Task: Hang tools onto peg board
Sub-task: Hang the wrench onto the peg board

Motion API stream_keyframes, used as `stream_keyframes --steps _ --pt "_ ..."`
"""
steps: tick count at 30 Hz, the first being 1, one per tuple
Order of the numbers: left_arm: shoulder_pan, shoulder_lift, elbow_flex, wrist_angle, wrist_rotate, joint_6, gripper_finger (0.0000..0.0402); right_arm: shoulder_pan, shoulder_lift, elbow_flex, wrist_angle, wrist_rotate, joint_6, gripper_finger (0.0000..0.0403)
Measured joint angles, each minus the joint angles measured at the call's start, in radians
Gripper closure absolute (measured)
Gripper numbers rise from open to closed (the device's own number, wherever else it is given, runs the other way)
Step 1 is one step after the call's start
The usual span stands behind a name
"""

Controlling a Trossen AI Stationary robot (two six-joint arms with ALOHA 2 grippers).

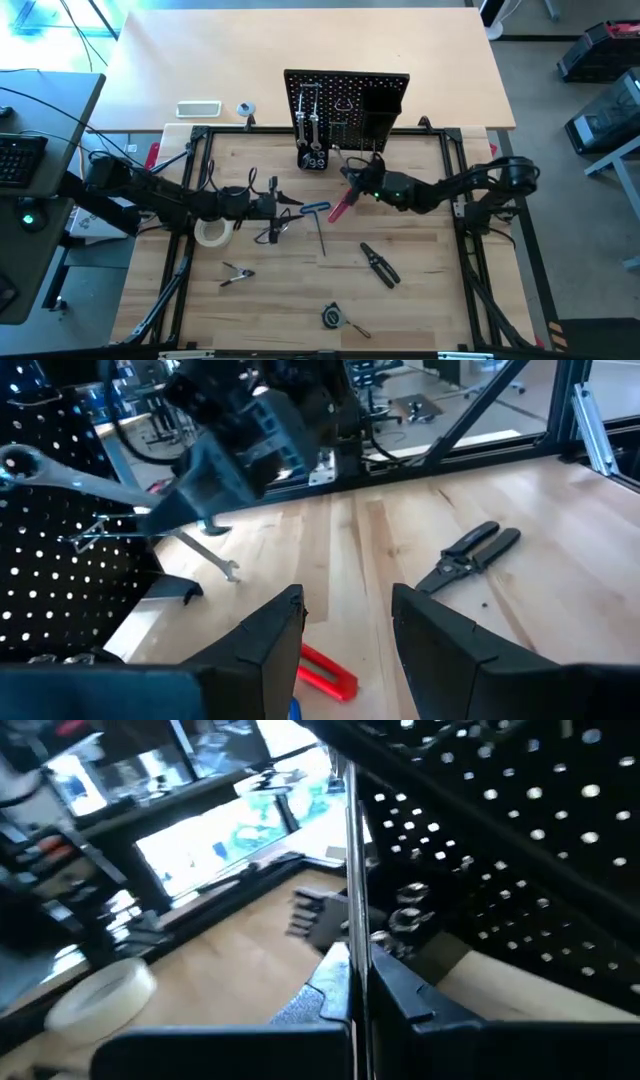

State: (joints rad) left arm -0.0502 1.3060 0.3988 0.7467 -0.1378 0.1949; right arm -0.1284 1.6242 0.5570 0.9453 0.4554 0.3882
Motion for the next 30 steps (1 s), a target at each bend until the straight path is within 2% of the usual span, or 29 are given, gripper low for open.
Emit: stream_keyframes --steps 9,14,22,30 --pt "0.053 0.0 0.0 0.003 0.08 0.0 0.0257 -0.008 0.013 0.059 0.0 0.107 0.041 0.0399" --pt "0.071 0.0 0.0 0.003 0.112 0.0 0.0257 0.001 0.014 0.049 -0.033 0.12 0.079 0.0399" --pt "0.071 0.0 0.0 -0.001 0.123 0.008 0.0257 0.053 0.008 0.049 -0.064 0.223 0.031 0.0399" --pt "0.07 0.0 0.0 -0.023 0.132 -0.01 0.0257 0.057 -0.118 0.049 -0.339 0.224 0.041 0.0399"
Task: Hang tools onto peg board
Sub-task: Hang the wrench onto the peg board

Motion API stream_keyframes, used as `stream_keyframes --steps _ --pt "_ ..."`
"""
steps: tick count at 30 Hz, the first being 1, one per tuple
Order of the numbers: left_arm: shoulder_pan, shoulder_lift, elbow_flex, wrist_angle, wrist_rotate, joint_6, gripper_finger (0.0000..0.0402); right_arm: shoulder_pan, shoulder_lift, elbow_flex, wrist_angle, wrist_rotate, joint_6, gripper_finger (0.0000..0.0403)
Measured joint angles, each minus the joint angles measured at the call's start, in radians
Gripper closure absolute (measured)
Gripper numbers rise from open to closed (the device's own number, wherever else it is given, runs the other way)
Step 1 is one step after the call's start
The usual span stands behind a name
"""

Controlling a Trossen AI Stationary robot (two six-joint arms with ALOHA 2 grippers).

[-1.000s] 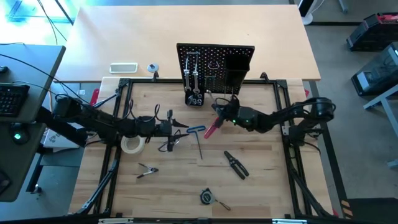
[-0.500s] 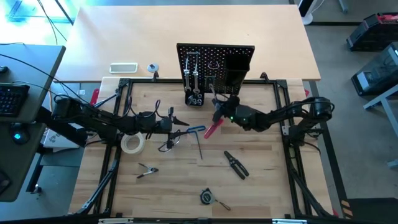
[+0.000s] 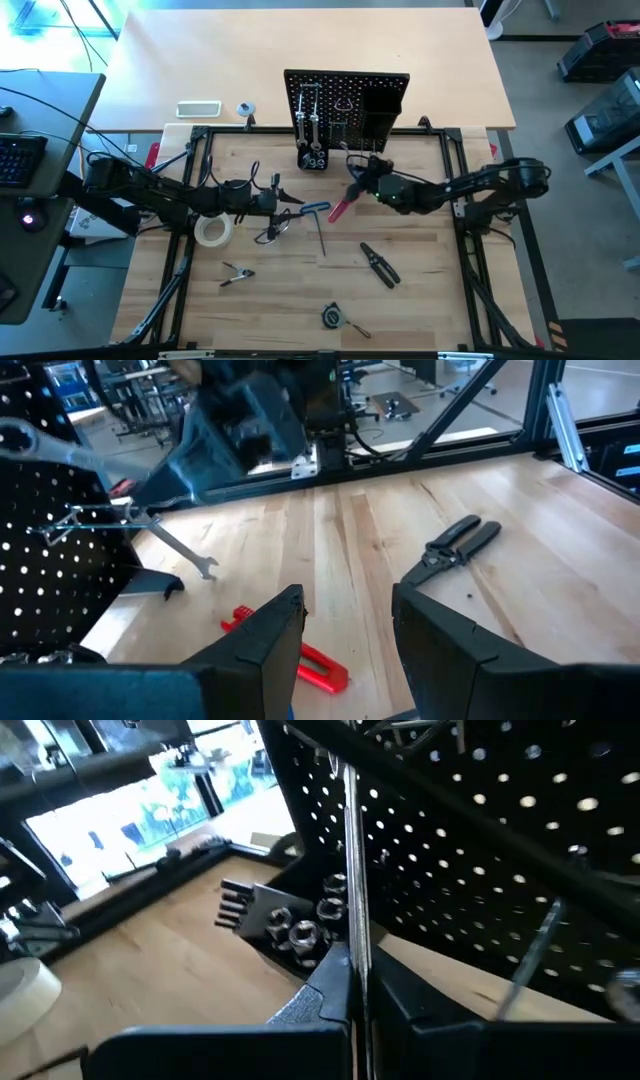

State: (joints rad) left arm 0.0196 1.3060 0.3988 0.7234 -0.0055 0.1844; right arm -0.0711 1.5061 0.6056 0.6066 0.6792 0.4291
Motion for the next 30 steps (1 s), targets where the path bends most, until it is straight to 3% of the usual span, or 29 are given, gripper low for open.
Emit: stream_keyframes --steps 4,11,30 --pt "0.0 0.0 0.0 0.003 0.0 0.0 0.0257 -0.004 -0.068 0.001 -0.067 -0.014 0.016 0.0399" --pt "0.001 0.0 0.0 0.016 0.0 0.006 0.0257 -0.072 -0.091 0.056 -0.263 -0.169 0.068 0.0399" --pt "0.001 0.0 0.0 0.014 -0.001 0.008 0.0257 -0.074 -0.088 0.084 -0.292 -0.138 0.121 0.0398"
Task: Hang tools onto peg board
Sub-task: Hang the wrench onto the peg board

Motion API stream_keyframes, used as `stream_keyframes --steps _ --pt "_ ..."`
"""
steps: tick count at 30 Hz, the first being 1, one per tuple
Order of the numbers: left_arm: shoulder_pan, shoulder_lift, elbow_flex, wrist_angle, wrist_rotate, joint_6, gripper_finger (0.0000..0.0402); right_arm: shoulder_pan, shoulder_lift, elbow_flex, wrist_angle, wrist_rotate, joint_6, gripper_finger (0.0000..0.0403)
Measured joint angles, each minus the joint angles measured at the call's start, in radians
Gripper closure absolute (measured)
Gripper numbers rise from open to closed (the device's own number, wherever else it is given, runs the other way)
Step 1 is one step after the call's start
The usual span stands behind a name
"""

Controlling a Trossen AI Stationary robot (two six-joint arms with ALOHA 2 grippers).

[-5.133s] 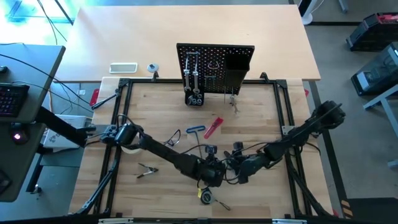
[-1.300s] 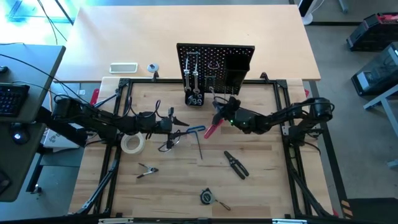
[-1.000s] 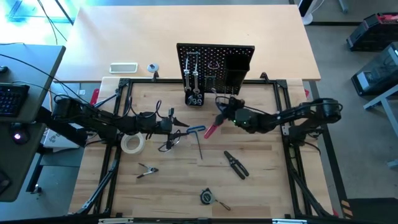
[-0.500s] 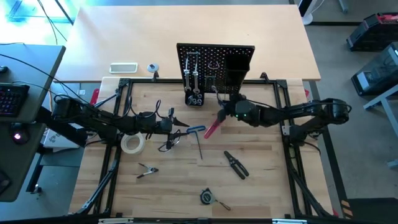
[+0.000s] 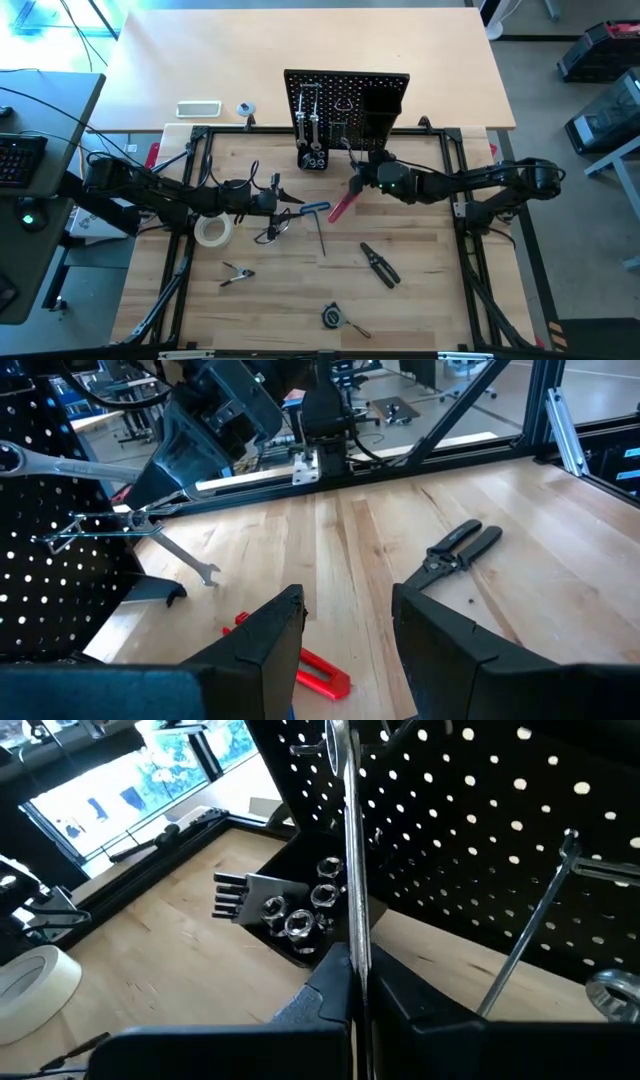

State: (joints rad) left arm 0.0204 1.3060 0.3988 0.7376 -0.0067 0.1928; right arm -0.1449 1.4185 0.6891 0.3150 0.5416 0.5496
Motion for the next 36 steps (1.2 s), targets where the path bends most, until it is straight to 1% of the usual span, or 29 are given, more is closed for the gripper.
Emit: stream_keyframes --steps 19,36 --pt "0.0 0.0 0.0 0.002 0.0 0.015 0.0257 -0.057 0.0 0.0 -0.01 -0.039 0.053 0.0398" --pt "0.0 0.0 0.0 0.002 0.0 0.021 0.0257 -0.058 0.0 0.0 0.025 -0.073 0.058 0.0398"
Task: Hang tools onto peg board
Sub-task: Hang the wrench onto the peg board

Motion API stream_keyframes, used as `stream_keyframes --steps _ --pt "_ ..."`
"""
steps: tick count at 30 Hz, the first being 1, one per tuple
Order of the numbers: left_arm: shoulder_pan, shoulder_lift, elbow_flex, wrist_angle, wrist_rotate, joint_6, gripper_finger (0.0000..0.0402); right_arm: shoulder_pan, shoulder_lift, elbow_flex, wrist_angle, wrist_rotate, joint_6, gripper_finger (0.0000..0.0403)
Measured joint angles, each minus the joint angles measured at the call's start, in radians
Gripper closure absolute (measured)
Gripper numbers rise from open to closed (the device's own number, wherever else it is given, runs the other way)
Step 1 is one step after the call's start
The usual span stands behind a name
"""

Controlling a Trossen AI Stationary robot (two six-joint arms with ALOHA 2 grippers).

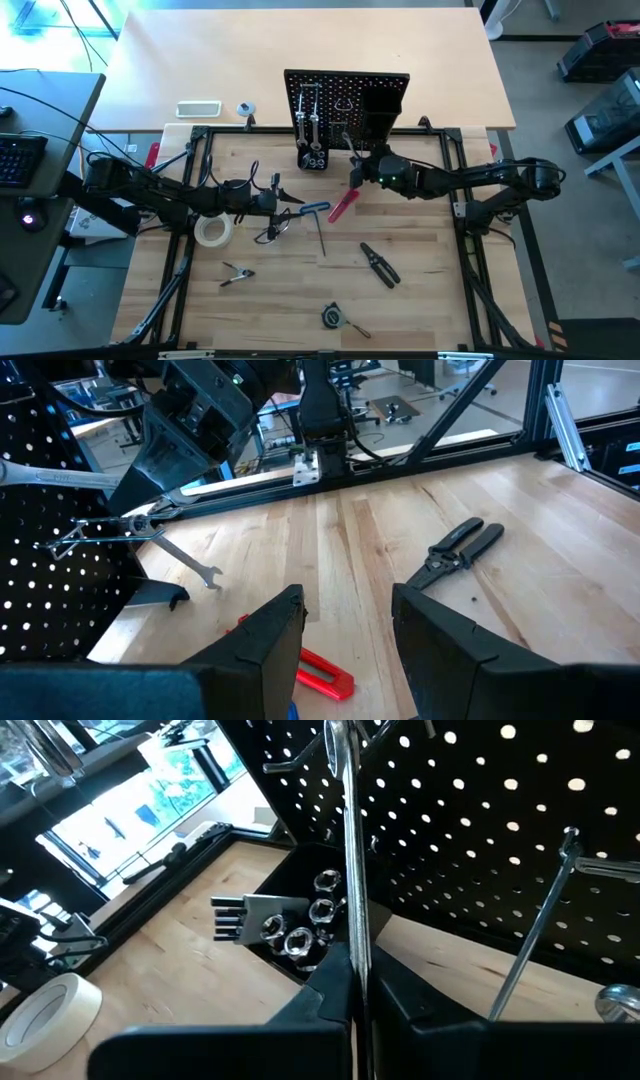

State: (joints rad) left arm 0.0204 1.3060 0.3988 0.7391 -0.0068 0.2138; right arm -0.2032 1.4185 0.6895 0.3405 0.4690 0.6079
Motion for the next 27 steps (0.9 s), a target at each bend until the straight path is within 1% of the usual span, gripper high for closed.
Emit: stream_keyframes --steps 13,27 --pt "0.0 0.0 0.0 0.004 0.004 0.0 0.0257 -0.022 0.002 0.0 -0.008 -0.024 0.046 0.0398" --pt "0.0 0.0 0.0 0.015 0.006 0.008 0.0257 -0.022 0.002 0.0 -0.011 -0.037 0.039 0.0397"
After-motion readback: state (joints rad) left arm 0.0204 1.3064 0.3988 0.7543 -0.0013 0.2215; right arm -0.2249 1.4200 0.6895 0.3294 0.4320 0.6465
